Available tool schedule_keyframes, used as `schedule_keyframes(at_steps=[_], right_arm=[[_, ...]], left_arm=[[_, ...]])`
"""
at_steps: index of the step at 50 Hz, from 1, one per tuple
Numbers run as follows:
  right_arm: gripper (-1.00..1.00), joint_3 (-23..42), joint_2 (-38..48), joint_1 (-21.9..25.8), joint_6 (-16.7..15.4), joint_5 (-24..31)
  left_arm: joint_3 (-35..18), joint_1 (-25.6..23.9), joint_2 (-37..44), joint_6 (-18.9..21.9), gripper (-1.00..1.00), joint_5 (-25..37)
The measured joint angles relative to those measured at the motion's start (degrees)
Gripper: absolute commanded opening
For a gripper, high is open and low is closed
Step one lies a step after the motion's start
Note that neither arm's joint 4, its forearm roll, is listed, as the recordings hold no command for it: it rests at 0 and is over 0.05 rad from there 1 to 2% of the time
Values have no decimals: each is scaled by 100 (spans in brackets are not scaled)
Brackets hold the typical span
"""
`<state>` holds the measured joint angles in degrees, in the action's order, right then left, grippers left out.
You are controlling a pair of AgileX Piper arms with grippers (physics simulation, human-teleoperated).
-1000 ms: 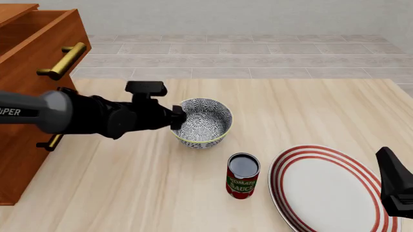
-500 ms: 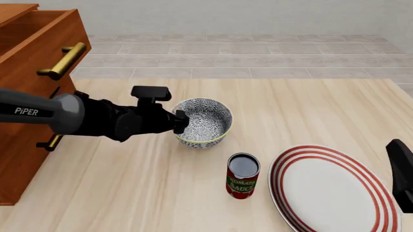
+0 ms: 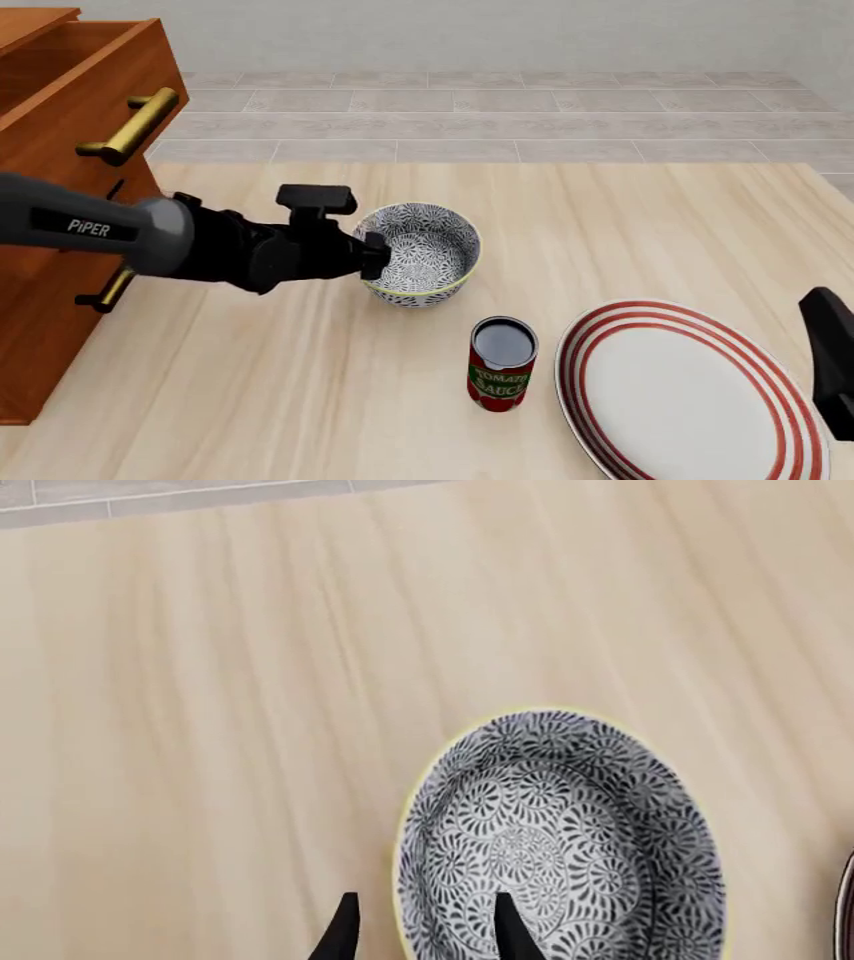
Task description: Put the bowl on top of the cabinet.
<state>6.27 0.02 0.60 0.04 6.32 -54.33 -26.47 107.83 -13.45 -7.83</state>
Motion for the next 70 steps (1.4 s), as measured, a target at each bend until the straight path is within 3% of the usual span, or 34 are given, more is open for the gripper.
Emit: schedule_keyframes(at_steps=[2,3,31,54,70], right_arm=[[100,-10,0,0,0,-10],[100,-14,0,0,0,-13],[100,-133,1,-2,-2,-136],[100,-58,0,-2,-4,-62],[100,-51,0,-2,-4,-56]], left_arm=[[-19,12,26,10,100,-1],[-27,21,35,15,-100,-3],[241,64,-483,-33,-100,-114],[905,-241,-1894,-82,-100,82],[1187,-387,-3451,-37,-100,660]])
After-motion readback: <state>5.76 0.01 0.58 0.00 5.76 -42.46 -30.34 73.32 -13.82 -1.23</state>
